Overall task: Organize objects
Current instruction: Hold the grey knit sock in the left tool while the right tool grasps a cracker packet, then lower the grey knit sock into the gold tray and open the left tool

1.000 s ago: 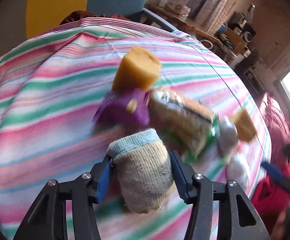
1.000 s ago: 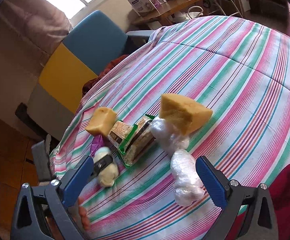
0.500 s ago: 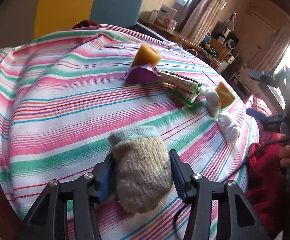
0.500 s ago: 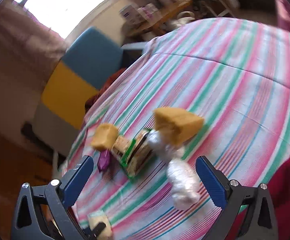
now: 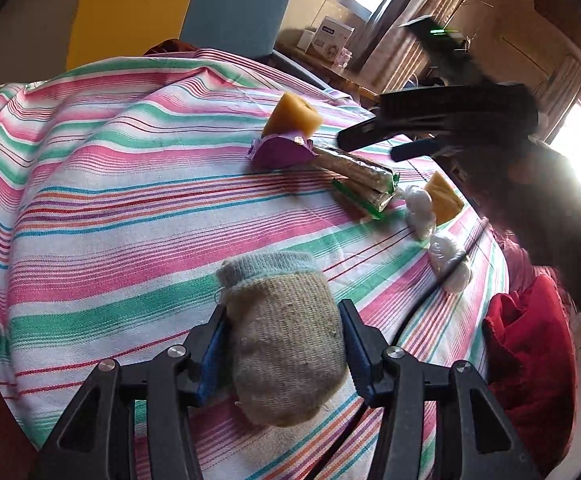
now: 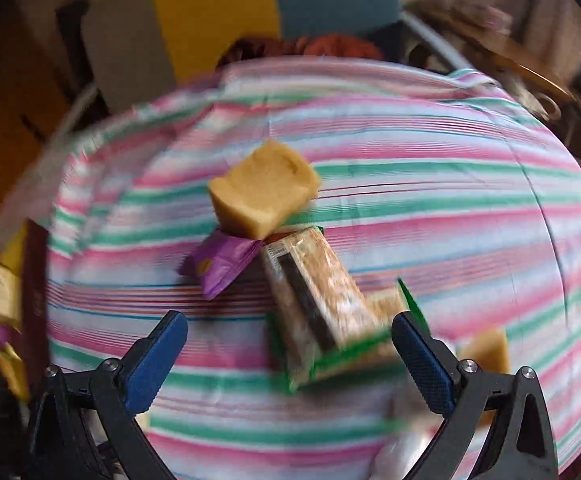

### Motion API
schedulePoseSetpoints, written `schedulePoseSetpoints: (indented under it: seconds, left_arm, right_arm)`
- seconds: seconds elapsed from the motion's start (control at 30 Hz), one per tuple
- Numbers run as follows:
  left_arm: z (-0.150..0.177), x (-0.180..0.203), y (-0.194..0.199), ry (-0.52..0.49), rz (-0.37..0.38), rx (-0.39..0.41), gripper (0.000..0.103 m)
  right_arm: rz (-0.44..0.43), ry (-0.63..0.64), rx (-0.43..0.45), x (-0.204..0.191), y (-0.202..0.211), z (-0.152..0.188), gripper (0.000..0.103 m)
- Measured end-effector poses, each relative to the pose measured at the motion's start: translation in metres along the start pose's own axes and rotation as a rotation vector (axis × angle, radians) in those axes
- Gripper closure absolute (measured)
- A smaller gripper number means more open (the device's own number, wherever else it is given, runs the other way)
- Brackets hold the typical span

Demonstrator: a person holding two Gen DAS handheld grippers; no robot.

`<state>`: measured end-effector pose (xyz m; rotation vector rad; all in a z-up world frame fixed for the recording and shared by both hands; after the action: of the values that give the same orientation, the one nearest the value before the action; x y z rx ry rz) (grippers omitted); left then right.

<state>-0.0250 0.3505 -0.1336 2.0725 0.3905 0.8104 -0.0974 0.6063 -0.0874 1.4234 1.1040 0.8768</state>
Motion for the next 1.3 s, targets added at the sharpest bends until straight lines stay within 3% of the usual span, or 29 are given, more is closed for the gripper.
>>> schedulePoseSetpoints:
  seconds: [0.17,0.2,0.27,0.43,0.57,0.63,0.77,0.9,1.3]
  left_arm:
    - [0.000,-0.002,0.000,0.001,0.007,0.006,0.049]
    - [0.001,-0.002,0.000,-0.002,0.007,0.007,0.049]
    - [0.001,-0.003,0.000,-0.003,0.009,0.009,0.049]
    - [0.002,-0.002,0.000,-0.013,0.006,0.014,0.049]
    - [0.004,-0.002,0.003,0.000,0.001,0.010,0.051]
    - [0.007,-0.001,0.006,-0.001,-0.016,0.006,0.051]
    - [0.016,0.001,0.013,0.001,-0.052,-0.008,0.052]
    - [0.026,0.001,0.020,0.002,-0.078,-0.015,0.052]
    - [0.045,0.001,0.037,-0.013,-0.132,-0.026,0.052]
  right_arm:
    - [0.081,0.002,-0.086,0.005,-0.033,-0.021,0.001]
    - [0.093,-0.001,-0.089,0.007,-0.037,-0.021,0.012]
    - [0.090,-0.015,-0.090,0.006,-0.041,-0.017,0.053]
    - [0.059,-0.007,-0.024,-0.012,-0.026,0.019,0.054]
    - [-0.025,-0.033,0.023,-0.032,-0.010,0.060,0.054]
    - [-0.079,-0.048,0.015,-0.041,-0.009,0.086,0.054]
    - [-0.091,-0.053,-0.027,-0.053,-0.023,0.117,0.053]
    - [-0.015,-0.012,-0.017,-0.061,-0.028,0.124,0.053]
    - [-0.014,-0.014,0.003,-0.059,-0.028,0.129,0.050]
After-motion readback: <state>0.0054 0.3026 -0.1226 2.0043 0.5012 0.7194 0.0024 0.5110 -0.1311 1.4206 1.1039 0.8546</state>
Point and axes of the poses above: each gripper's, at about its wrist camera, not at the fingertips, and y roughly against the way its jaws point, x to its right, z to its underside, the point moved 4 cm from there along -y, roughly the way its jaws point, and after that the axes turned 11 degrees about -x, right-handed, at the moved point
